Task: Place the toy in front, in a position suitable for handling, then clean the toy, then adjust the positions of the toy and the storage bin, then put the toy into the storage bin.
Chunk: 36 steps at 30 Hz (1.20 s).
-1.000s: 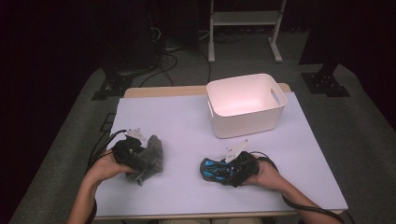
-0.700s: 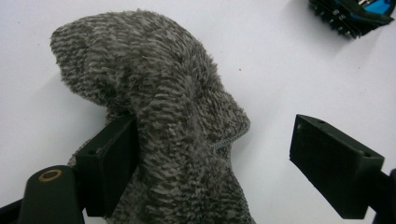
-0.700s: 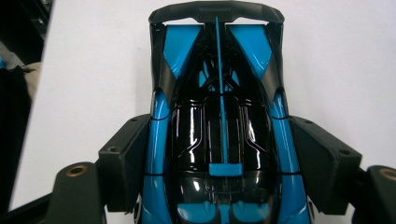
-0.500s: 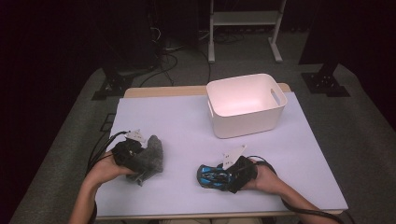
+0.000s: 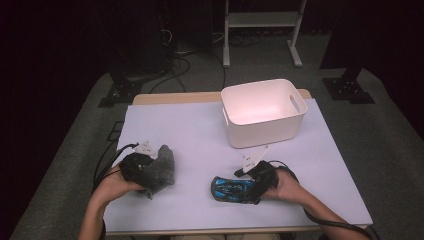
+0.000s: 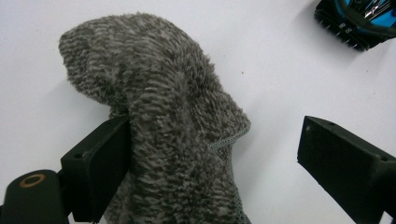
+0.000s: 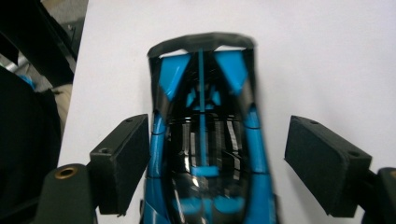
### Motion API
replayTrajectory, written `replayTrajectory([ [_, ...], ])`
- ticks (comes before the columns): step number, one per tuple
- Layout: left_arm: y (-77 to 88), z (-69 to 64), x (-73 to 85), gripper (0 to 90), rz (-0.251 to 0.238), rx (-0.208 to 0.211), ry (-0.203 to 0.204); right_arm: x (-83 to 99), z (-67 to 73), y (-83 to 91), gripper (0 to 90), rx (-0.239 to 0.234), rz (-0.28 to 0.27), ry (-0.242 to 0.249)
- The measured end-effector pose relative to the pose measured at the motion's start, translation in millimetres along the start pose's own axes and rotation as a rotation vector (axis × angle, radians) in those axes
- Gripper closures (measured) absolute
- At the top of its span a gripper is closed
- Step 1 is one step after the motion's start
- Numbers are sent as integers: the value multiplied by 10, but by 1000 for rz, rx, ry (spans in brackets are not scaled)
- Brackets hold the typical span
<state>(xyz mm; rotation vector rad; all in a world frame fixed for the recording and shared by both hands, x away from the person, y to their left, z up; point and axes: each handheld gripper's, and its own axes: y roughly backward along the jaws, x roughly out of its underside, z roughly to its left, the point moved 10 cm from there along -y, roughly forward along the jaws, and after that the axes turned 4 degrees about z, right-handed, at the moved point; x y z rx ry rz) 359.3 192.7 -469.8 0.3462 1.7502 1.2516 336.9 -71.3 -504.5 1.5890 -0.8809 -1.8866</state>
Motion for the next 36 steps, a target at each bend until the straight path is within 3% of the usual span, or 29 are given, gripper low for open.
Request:
replayTrajectory([
  [5,18,-36,24,93,-26,-10,-3,-9,-135,213,183,-1,-7,-36],
  [11,5,-82,32,91,-49,-16,5,-32,-293,503,181,52,-9,-53],
  [18,-17,-135,17,91,-37,-28,-22,-33,-462,892,181,98,-2,-78],
  [22,5,-135,11,91,-62,-25,-8,-58,-526,1086,181,132,-18,-77],
  [27,-32,-150,18,91,-51,-20,-13,-58,-557,1191,181,146,-9,-91],
  [36,-29,-169,8,90,-49,-15,-22,-74,-570,1216,182,151,2,-79],
])
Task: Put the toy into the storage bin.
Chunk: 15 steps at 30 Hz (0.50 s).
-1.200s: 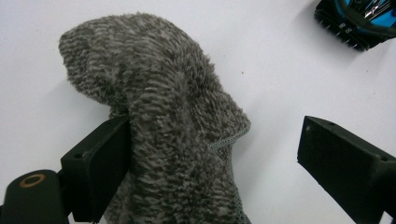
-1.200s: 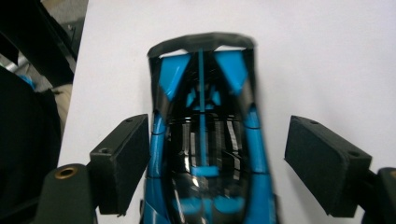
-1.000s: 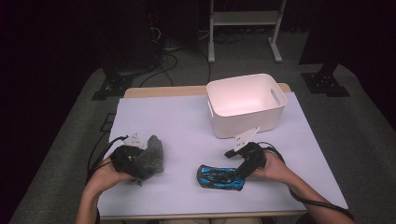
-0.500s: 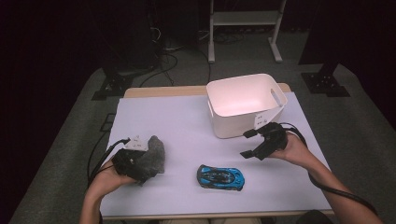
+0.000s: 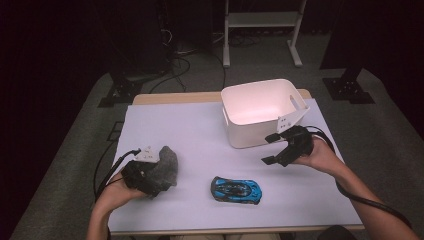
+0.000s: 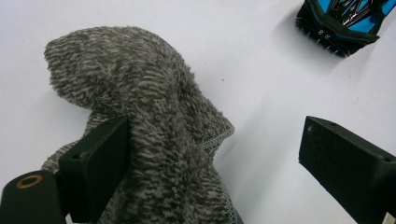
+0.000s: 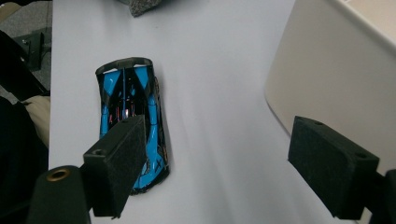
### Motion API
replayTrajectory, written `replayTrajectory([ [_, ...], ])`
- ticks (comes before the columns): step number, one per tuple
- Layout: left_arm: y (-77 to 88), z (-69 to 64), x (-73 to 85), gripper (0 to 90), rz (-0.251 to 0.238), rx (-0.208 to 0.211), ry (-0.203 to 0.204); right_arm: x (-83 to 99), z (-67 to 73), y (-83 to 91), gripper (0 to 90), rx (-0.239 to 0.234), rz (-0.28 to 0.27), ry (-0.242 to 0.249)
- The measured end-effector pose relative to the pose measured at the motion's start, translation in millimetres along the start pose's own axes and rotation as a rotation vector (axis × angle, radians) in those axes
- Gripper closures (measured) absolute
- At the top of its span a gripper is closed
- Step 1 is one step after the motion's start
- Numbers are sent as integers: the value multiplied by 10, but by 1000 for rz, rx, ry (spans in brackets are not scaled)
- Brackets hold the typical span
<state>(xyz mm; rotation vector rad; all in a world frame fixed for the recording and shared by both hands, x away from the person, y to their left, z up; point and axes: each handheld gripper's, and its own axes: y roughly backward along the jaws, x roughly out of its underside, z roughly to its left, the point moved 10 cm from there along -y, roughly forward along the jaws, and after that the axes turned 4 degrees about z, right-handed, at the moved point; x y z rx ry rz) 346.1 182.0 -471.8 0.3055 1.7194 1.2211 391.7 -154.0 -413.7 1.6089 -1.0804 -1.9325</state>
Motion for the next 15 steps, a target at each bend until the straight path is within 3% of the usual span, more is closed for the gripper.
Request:
replayTrajectory([
  [15,19,-6,-17,90,-13,0,-4,-246,-61,155,193,16,11,53],
])
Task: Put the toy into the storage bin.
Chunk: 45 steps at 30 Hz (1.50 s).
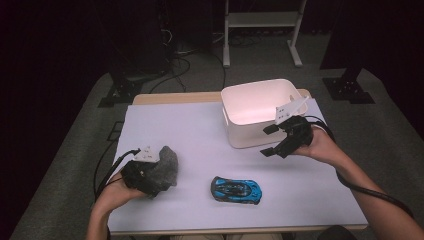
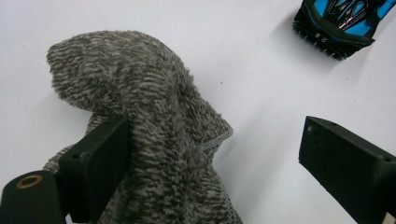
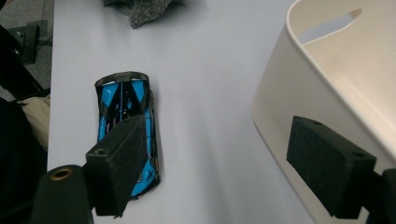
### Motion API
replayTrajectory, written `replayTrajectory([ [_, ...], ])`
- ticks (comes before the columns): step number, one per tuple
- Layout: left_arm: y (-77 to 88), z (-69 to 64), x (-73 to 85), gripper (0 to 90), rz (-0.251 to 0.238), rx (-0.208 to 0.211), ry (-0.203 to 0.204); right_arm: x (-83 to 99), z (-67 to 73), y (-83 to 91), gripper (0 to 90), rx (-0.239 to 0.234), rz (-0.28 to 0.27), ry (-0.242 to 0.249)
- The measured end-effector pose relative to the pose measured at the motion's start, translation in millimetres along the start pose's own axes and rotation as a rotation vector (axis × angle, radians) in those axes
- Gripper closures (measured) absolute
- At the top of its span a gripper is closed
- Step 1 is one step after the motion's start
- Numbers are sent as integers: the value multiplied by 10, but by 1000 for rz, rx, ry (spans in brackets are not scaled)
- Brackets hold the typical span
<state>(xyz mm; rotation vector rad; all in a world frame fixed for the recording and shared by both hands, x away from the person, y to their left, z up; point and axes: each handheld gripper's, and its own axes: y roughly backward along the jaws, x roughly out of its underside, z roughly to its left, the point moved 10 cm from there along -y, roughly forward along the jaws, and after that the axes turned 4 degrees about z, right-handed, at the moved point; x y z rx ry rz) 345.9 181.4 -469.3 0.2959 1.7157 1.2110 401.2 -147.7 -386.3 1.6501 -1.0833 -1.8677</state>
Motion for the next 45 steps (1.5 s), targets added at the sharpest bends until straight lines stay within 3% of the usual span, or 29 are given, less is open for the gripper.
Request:
replayTrajectory([
  [13,22,-10,-16,90,-14,6,8,-145,-208,50,202,20,31,39],
  [17,23,-8,-18,90,-14,8,6,-146,-323,48,218,28,61,34],
  [28,15,-22,-29,90,-12,22,2,-150,-586,70,252,58,72,22],
  [36,8,-17,-26,90,-15,27,2,-50,-689,-48,337,49,100,12],
  [45,-19,0,-19,90,-9,34,9,13,-789,-181,547,49,119,18],
])
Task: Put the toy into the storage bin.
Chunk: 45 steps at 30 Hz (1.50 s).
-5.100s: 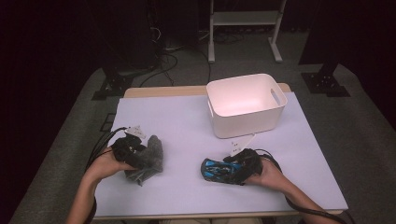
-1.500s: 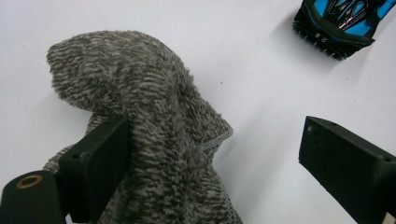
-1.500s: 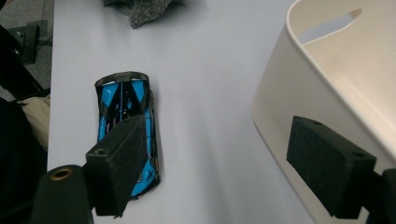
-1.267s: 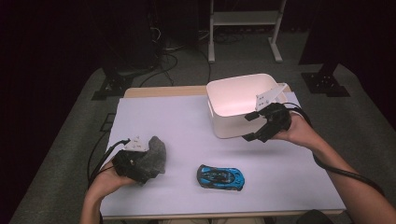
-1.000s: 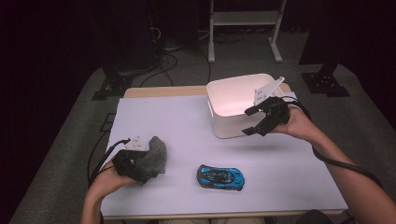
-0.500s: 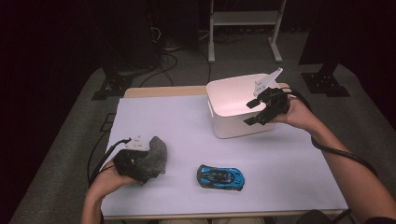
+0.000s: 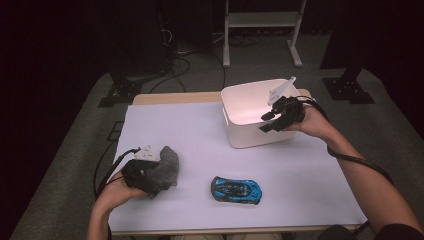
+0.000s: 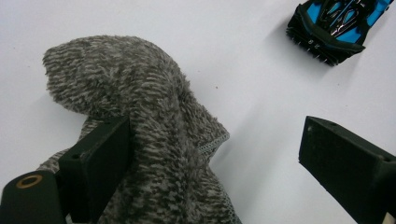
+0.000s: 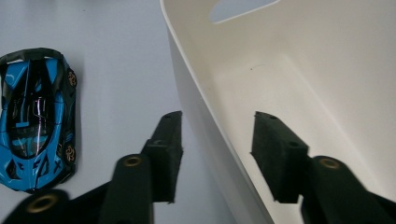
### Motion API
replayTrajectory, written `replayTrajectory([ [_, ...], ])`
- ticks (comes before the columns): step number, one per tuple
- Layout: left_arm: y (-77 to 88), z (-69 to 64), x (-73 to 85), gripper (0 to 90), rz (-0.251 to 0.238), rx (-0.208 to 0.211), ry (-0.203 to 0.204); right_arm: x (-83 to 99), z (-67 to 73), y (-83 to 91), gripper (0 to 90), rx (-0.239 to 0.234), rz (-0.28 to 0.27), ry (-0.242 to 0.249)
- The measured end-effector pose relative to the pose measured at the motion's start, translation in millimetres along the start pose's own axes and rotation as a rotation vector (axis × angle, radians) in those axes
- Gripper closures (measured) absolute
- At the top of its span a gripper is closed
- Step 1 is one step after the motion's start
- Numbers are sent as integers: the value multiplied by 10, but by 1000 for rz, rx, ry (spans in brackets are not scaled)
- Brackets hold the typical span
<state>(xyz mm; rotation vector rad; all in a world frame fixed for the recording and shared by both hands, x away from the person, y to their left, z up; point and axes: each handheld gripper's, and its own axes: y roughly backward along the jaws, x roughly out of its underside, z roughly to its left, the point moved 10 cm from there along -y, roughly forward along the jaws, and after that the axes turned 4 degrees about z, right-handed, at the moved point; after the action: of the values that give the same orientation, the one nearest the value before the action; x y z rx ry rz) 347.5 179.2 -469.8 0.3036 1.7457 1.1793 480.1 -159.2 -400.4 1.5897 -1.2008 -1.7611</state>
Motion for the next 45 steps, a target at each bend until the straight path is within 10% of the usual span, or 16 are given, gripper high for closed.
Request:
replayTrajectory([
  [20,-11,3,28,90,4,4,13,-77,104,-102,829,-109,21,24],
  [45,19,-11,38,90,-6,9,11,-513,566,-318,871,-140,26,135],
])
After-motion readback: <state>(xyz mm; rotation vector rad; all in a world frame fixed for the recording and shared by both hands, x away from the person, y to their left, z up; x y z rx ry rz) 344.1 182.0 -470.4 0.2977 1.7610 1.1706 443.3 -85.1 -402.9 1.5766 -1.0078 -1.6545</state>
